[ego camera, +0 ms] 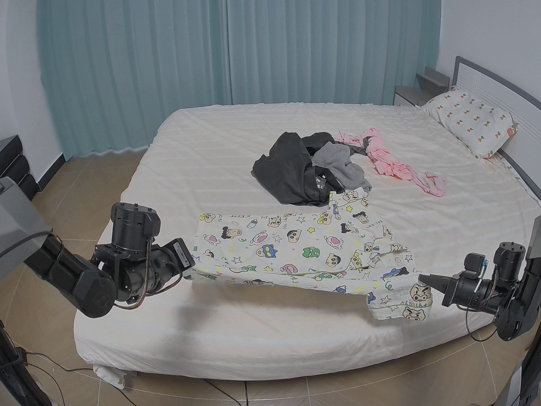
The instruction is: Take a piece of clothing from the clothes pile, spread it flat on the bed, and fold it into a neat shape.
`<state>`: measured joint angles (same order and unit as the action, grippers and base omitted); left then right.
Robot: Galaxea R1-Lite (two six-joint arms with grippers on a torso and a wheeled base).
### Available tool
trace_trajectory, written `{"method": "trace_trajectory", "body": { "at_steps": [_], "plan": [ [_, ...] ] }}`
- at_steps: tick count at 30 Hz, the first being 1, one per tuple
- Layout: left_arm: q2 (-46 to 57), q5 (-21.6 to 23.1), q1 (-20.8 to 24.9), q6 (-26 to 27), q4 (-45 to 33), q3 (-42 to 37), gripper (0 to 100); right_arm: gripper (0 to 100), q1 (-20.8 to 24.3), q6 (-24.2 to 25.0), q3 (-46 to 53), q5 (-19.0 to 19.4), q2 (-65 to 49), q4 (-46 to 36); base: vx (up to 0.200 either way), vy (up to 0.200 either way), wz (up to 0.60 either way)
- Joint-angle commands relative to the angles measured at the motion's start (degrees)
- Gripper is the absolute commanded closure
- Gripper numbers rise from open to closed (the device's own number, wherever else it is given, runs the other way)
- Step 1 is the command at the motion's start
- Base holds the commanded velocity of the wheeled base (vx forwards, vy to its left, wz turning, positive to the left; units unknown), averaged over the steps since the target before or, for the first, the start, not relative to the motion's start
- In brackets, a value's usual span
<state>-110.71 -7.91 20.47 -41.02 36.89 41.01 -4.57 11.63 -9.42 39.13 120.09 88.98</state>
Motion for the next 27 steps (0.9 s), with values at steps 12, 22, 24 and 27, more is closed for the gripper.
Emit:
{"method": "trace_trajectory", "body": {
  "at_steps": [12, 22, 24, 27],
  "plan": [
    [-21.74, 0.00, -5.18, 1.65, -9.99, 26.23, 100, 100, 3.52, 1.47, -16.15, -4.33, 12.54, -2.32, 0.000, 0.000, 0.00],
    [-31.40, 0.00, -6.05, 2.35, -27.75, 47.94, 100, 100, 4.22, 1.64, -27.40, -7.75, 14.65, -14.18, 0.000, 0.000, 0.00],
    [-33.43, 0.00, -5.88, 2.44, -30.56, 51.72, 100, 100, 4.22, 1.64, -29.51, -8.63, 15.35, -15.41, 0.000, 0.000, 0.00],
    [-35.71, 0.00, -5.70, 2.35, -33.81, 56.81, 100, 100, 4.13, 1.64, -32.15, -9.78, 16.58, -17.26, 0.000, 0.000, 0.00]
  ]
}}
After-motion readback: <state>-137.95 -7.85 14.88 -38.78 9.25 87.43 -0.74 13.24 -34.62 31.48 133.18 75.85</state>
